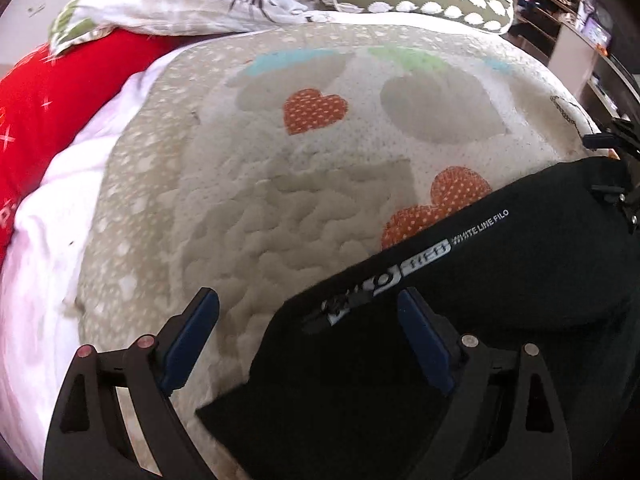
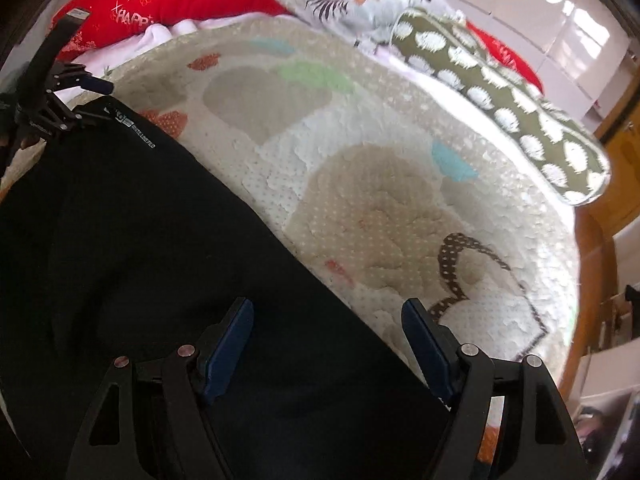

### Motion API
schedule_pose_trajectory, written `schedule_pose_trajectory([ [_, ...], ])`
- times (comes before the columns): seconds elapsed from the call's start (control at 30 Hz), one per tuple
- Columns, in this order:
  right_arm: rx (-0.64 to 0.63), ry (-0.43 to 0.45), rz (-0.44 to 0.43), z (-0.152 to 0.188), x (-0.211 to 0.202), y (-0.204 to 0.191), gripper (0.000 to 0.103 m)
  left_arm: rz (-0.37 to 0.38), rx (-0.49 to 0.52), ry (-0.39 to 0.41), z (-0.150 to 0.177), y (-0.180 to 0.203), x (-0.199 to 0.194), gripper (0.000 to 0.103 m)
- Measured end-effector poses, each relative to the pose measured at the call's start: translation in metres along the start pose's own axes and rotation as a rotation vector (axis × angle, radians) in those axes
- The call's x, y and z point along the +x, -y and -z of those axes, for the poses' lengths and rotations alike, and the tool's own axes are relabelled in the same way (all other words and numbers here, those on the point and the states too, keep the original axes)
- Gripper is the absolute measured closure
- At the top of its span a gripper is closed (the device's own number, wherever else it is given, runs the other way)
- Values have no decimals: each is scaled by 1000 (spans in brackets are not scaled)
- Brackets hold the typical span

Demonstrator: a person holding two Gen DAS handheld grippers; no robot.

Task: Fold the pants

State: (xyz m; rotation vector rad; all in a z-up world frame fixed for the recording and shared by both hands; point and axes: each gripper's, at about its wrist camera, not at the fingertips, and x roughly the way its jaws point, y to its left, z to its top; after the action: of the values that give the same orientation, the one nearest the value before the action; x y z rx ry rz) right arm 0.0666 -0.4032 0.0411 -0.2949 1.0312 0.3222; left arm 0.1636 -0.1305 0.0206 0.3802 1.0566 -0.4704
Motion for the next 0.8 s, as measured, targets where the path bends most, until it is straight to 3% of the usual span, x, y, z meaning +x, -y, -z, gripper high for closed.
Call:
schedule_pose_trajectory([
  [0.03, 7, -1, -9, -1, 2, 3, 31, 15, 1, 1, -2, 0, 1, 12],
  [0.1, 77, 3, -52, -5, 7, 13, 71, 70, -8, -8, -5, 1, 4, 26],
  [0.13, 120, 5, -85, -6, 8, 16, 75, 115, -19, -16, -7, -1, 4, 43],
  [0.17, 139, 3, -105, -7, 9, 16, 85, 141, -30, -14, -7, -1, 3, 51],
  [0.2, 125, 2, -109, -8, 9, 12, 93, 123, -33, -4, -7, 0, 1, 55],
  [0.33, 8, 43, -37, -10, -1, -5, 89, 120, -44, -5, -6, -3, -3, 59],
  [0.37, -7, 55, -36, -11, -3, -5, 68, 118, -39, -6, -4, -4, -5, 59],
  [0.4, -8, 32, -59, -11, -2, -3, 38, 124, -31, -12, -3, -4, -7, 57],
  [0.43, -5, 20, -71, -12, 0, 0, 35, 139, -18, -27, -2, -4, -7, 44],
  [0.47, -10, 15, -84, -13, 1, 3, 37, 152, -1, -40, -2, -4, -6, 30],
  [0.63, -20, -53, -210, -13, 13, 17, 39, 155, 35, -55, -2, -8, 2, 17],
  [0.67, -4, -55, -223, -14, 15, 19, 43, 165, 28, -59, -3, -8, 6, 17],
  [0.73, -17, -51, -216, -16, 16, 15, 59, 153, 39, -38, -4, -2, 8, 17],
  [0.8, -44, -37, -202, -17, 12, 6, 99, 149, 62, -23, -4, 5, 6, 28],
])
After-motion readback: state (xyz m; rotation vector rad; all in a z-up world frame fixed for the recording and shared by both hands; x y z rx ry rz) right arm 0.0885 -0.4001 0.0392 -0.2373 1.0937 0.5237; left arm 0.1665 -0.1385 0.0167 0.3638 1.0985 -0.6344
